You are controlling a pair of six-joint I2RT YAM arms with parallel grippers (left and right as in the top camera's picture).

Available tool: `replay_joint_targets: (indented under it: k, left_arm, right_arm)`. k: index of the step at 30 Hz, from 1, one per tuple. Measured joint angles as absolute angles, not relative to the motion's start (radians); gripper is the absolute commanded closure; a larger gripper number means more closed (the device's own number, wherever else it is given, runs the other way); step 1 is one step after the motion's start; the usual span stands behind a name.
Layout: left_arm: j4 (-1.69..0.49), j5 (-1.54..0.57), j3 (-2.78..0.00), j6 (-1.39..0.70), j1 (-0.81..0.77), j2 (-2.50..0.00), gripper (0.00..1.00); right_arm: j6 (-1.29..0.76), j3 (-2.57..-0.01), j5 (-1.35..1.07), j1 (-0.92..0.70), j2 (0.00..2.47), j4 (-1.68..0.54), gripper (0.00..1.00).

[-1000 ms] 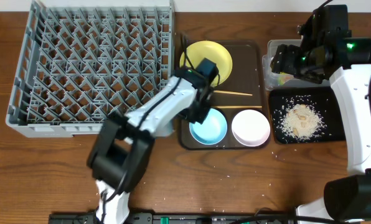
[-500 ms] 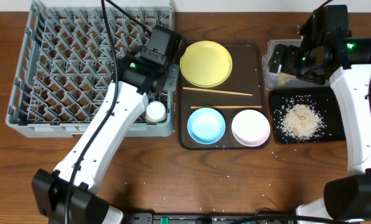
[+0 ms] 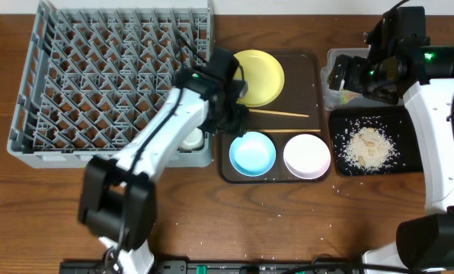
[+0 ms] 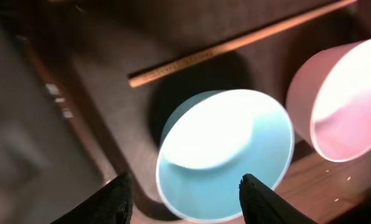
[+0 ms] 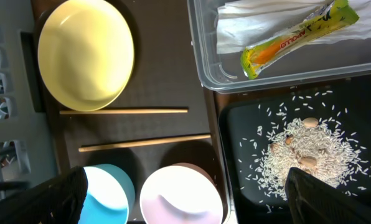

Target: Sort waste into correct bins and load items into the dishwasher

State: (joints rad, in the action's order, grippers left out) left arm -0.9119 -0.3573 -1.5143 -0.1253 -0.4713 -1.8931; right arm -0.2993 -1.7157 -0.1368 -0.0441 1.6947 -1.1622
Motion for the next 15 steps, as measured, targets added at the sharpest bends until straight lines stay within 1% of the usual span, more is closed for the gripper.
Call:
replay_joint_targets:
  k: [3,7,9,11,15]
  left_arm:
    - [-0.909,-0.369,-1.514,-0.109,-0.486,-1.948,0.43]
    - [-0.909,-0.380,-1.514,-0.092,-0.493,-1.998,0.47]
    - [-0.910,-0.383,-1.514,-0.083,-0.493,-2.018,0.47]
    - [-0.910,-0.391,-1.513,-0.074,-0.494,-2.040,0.54]
    - [-0.905,-0.394,-1.513,-0.064,-0.507,-2.054,0.57]
  right_arm:
    - [-0.299,-1.716,-0.137,-0.044,1.695,-1.163,0.01]
    - [-0.299,-1.716,-0.137,-0.044,1.695,-1.163,0.01]
    - [-0.299,-1.716,-0.137,-0.044,1.695,-1.163,0.01]
    - [-0.299,-1.716,-0.137,-0.044,1.695,-1.163,0.01]
    - [-0.299,-1.716,-0.137,-0.044,1.695,-1.163,0.01]
